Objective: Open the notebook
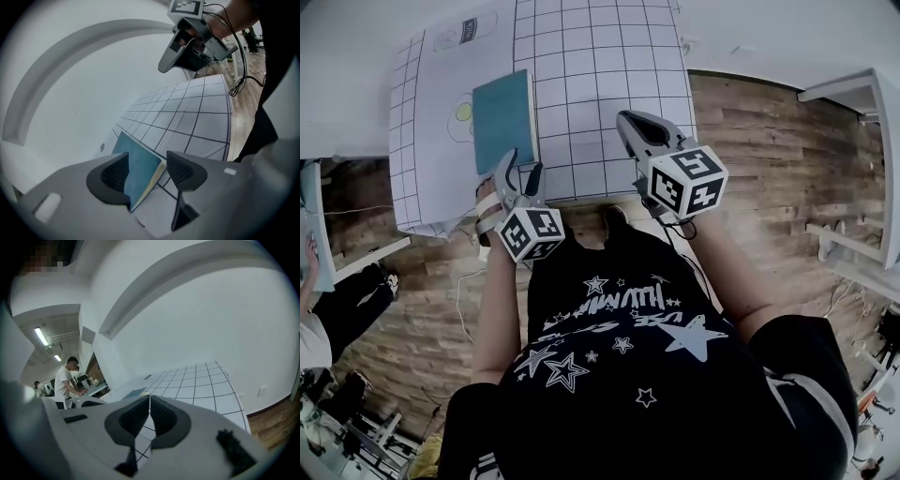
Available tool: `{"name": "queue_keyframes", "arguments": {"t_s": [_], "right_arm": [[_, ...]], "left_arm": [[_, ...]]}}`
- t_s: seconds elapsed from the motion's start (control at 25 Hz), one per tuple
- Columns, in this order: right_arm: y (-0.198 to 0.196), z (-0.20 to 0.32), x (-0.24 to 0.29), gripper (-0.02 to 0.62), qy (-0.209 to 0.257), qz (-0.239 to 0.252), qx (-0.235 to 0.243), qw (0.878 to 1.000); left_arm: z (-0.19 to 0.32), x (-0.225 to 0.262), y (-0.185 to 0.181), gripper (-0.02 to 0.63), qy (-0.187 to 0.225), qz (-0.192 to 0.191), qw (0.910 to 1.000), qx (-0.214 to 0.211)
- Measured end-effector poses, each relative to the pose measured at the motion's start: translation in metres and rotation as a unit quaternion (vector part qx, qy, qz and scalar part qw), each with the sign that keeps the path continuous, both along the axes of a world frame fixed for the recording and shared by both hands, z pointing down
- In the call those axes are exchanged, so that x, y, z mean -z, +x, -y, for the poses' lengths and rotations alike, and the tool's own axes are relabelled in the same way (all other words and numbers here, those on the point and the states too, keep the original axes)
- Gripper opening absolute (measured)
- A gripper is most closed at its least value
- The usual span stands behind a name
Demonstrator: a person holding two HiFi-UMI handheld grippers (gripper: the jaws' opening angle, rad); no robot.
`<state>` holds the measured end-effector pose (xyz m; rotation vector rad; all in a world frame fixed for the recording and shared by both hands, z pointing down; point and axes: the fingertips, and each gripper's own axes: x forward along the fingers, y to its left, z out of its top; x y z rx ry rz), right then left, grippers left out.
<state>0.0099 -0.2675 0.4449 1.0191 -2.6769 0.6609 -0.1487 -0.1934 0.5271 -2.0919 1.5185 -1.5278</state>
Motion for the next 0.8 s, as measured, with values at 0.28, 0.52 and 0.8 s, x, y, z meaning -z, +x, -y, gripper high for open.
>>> {"name": "queue_keyframes", "arguments": {"t_s": [0.28,0.52,0.8], "right_arm": [[0.007,-0.005,-0.010,0.018,-0.012,-0.003,-0.007,1.000],[0.017,-0.003,-0.012,0.018,-0.013,-0.001,-0.010,1.000],[0.027,0.001,-0.010,0.018,-0.012,0.003,-0.008,1.000]], "left_arm": [[0.009,-0.017,-0.010,0.264,-0.018,0.034,0.9988,0.030],[0.011,-0.026,-0.012,0.260,-0.021,0.059,0.9970,0.044],[0.008,-0.030,-0.012,0.179,-0.054,0.062,0.9915,0.101]]}}
